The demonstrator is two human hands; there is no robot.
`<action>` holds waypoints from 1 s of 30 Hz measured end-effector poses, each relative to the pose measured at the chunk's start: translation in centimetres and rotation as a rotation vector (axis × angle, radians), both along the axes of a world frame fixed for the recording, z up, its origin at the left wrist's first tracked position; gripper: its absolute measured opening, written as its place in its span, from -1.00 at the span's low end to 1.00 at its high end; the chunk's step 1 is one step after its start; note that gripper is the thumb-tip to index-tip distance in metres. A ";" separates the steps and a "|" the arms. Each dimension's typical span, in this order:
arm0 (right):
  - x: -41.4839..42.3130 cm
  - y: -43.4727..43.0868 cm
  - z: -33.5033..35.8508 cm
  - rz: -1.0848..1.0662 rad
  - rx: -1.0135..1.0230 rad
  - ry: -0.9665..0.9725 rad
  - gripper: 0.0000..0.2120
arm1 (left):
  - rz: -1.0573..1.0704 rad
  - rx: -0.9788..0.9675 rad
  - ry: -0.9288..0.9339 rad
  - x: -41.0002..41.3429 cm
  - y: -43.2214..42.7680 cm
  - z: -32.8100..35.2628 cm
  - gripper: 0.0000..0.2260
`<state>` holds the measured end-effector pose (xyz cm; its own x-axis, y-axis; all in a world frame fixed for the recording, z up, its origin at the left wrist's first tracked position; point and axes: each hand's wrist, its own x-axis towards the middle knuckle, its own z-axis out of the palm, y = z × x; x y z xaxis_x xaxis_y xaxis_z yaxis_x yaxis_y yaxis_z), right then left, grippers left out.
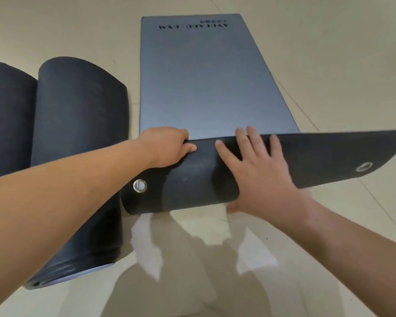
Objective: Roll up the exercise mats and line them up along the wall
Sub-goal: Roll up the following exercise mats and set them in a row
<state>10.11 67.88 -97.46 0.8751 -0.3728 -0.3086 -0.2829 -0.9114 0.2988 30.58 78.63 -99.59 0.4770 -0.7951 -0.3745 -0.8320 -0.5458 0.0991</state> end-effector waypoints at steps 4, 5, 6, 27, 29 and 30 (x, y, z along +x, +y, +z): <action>-0.2 -0.6 -5.0 0.041 -0.027 -0.067 0.37 | 0.066 -0.052 -0.119 0.6 -0.5 0.4 -0.59; 0.0 -1.3 -5.6 0.044 -0.025 -0.114 0.33 | 0.043 -0.088 -0.169 -0.1 -0.3 0.7 -0.59; 0.3 -2.0 -5.8 0.041 -0.012 -0.153 0.30 | -0.023 -0.124 -0.234 -1.1 0.1 0.8 -0.55; 0.8 -2.6 -9.0 0.063 -0.054 -0.007 0.40 | -0.166 0.135 -0.034 -2.2 3.9 -8.1 0.24; 0.7 -3.5 -9.2 0.108 -0.007 0.035 0.31 | -0.158 0.157 -0.004 -2.6 3.9 -8.2 0.18; 1.0 -4.0 -9.1 0.121 0.023 0.051 0.29 | -0.145 0.169 0.012 -2.7 3.8 -8.2 0.14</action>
